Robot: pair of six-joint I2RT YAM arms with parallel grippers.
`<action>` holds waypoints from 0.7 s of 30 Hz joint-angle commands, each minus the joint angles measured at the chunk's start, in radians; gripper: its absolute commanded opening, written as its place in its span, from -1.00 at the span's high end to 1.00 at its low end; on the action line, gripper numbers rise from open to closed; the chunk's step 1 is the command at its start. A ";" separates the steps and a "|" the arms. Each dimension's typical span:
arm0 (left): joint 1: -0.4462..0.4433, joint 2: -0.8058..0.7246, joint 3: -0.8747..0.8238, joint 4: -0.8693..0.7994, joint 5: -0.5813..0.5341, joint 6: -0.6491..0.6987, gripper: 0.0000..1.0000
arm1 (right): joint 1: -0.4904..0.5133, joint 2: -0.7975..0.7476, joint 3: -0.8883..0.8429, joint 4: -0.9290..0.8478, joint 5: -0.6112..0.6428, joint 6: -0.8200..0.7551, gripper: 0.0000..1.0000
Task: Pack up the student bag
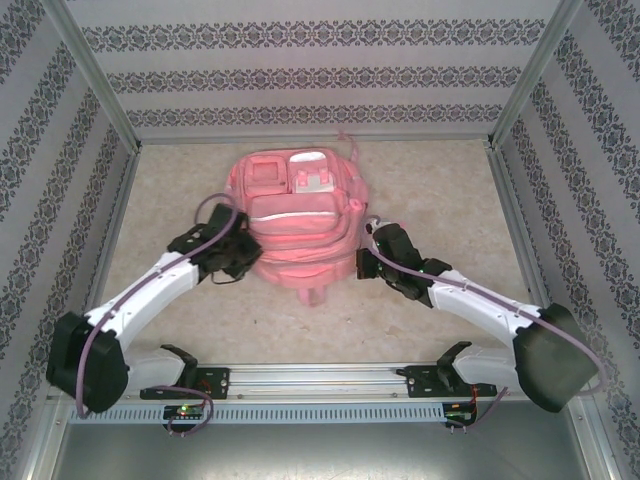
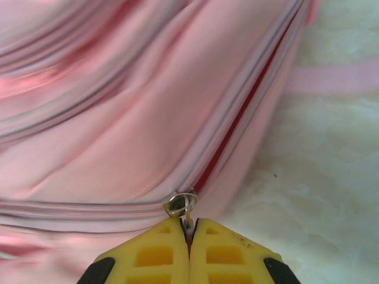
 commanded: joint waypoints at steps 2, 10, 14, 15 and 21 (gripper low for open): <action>0.222 -0.042 -0.013 -0.141 -0.096 0.192 1.00 | 0.035 0.079 0.082 -0.012 0.031 -0.019 1.00; 0.442 0.267 0.271 -0.208 0.026 0.464 0.53 | 0.230 0.306 0.272 0.028 -0.004 0.009 1.00; 0.413 0.185 0.233 -0.187 0.150 0.386 -0.14 | 0.266 0.359 0.312 0.054 -0.017 0.026 1.00; 0.401 0.154 0.216 -0.191 0.166 0.359 -0.16 | 0.268 0.365 0.317 0.057 -0.021 0.028 1.00; 0.193 -0.074 0.038 -0.092 0.203 0.054 -0.22 | 0.268 0.402 0.334 0.083 -0.036 0.018 1.00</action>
